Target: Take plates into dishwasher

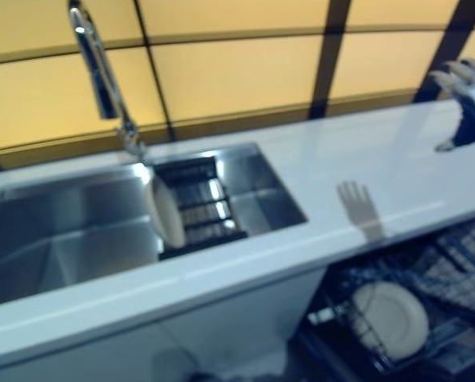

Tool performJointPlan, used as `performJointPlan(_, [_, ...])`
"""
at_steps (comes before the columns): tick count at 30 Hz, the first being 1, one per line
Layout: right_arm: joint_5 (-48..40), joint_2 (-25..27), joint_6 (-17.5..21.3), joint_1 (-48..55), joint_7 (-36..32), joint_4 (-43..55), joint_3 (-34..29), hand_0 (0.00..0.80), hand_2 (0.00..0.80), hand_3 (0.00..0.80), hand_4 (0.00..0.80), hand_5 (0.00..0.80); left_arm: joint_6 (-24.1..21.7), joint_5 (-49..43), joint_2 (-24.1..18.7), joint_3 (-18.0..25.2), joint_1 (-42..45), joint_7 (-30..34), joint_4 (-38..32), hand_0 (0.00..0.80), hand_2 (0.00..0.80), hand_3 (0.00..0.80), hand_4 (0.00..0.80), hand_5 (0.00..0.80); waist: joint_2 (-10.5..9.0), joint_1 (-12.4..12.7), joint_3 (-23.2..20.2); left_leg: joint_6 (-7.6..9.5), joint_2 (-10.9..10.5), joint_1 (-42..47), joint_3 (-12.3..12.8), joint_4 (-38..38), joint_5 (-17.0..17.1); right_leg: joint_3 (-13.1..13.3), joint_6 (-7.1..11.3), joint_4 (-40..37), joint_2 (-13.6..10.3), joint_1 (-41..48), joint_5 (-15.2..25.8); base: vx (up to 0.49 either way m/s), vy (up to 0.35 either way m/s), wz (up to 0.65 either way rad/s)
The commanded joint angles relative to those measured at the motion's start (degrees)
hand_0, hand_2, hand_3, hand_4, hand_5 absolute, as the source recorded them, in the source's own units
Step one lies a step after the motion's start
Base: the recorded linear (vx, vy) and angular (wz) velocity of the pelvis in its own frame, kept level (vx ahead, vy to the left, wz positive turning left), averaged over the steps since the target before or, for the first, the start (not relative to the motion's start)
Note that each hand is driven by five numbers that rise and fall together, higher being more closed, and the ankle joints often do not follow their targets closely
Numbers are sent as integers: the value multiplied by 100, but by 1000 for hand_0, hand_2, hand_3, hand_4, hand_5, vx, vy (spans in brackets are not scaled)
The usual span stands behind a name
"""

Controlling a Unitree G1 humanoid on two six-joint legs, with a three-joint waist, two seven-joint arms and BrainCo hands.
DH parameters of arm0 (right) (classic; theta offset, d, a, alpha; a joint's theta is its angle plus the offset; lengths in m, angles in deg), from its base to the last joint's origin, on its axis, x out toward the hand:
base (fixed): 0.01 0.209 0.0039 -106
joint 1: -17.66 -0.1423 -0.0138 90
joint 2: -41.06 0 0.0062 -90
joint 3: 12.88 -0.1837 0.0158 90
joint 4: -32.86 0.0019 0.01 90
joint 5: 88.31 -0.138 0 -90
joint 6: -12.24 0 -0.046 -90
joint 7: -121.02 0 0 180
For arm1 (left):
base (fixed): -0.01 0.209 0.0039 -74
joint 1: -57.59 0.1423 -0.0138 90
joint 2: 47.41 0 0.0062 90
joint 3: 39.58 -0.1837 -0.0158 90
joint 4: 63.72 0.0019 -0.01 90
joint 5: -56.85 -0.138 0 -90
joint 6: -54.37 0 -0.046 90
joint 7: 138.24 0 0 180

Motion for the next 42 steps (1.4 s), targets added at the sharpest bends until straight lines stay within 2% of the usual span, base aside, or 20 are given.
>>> performJointPlan(1, [472,22,269,-825,462,55,503,0,0,0,0,0,64,194,-524,-183,-163,-65,201,0,0,0,0,0,-640,242,5,24,197,80,-153,-22,-270,-26,510,45,-126,60,79,6,-19,15])
performJointPlan(6, [886,-201,544,-1423,757,115,1063,0,0,0,0,0,67,290,-525,-189,-214,-116,197,0,0,0,0,0,-669,453,158,6,171,-71,-318,-22,-221,-224,507,31,-164,73,92,-18,-16,21])
performJointPlan(15, [1117,-496,672,-2159,637,467,1804,0,0,0,0,0,23,321,-500,-56,-99,-168,192,0,0,0,0,0,-701,681,237,7,87,-154,-515,-22,-196,-465,511,32,-216,169,88,37,-3,17])
performJointPlan(26, [1292,-971,408,-3369,657,306,2670,0,0,0,0,0,-29,525,-567,-44,-128,-193,87,0,0,0,0,0,-658,985,549,-44,39,-597,-753,-22,-15,-723,457,7,-228,-6,93,-35,5,18])
performJointPlan(34, [1208,-1130,487,-3572,427,409,2821,0,0,0,0,0,-133,631,-492,73,-16,-329,40,0,0,0,0,0,-695,1079,576,-40,41,-588,-768,-22,-10,-843,460,30,-259,42,78,39,18,11])
performJointPlan(36, [1184,-1189,478,-3573,377,441,2829,0,0,0,0,0,-233,1180,-497,116,0,-462,11,0,0,0,0,0,-716,1109,591,-38,41,-588,-772,-22,0,-852,462,31,-255,52,80,42,-7,4])
performJointPlan(37, [1168,-1202,468,-3566,359,471,2832,0,0,0,0,0,-228,1468,-492,276,-8,-499,-38,0,0,0,0,0,-729,1132,612,-35,48,-590,-772,-22,-10,-870,463,35,-254,52,74,13,-15,4])
performJointPlan(42, [1139,-1268,493,-3591,281,474,2866,0,0,0,0,0,-303,2034,-441,664,6,-718,-52,0,0,0,0,0,-779,1220,687,-40,68,-633,-818,-22,0,-933,456,36,-244,46,77,14,-39,6])
